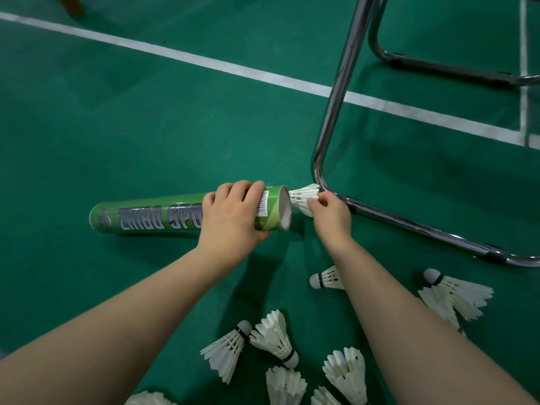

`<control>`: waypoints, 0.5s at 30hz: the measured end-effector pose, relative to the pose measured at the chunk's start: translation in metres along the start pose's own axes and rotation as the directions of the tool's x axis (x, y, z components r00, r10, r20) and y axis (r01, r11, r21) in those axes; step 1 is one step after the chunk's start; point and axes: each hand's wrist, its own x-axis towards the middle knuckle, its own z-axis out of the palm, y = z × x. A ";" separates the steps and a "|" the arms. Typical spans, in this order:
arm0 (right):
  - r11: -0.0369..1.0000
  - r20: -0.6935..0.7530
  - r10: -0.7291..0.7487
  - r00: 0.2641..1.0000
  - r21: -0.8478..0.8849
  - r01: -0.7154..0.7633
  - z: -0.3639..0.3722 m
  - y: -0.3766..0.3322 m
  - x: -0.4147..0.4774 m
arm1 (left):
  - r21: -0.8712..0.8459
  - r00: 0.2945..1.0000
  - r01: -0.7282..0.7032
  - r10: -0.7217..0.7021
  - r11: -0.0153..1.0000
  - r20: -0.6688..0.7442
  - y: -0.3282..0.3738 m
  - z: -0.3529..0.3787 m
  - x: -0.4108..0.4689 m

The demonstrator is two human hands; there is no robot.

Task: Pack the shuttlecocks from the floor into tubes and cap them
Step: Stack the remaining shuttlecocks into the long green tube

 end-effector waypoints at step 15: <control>0.977 0.241 -0.098 0.966 0.209 0.047 -0.078 -0.002 -0.088 | 0.001 0.995 -0.079 0.079 0.997 0.058 0.066 0.002 -0.020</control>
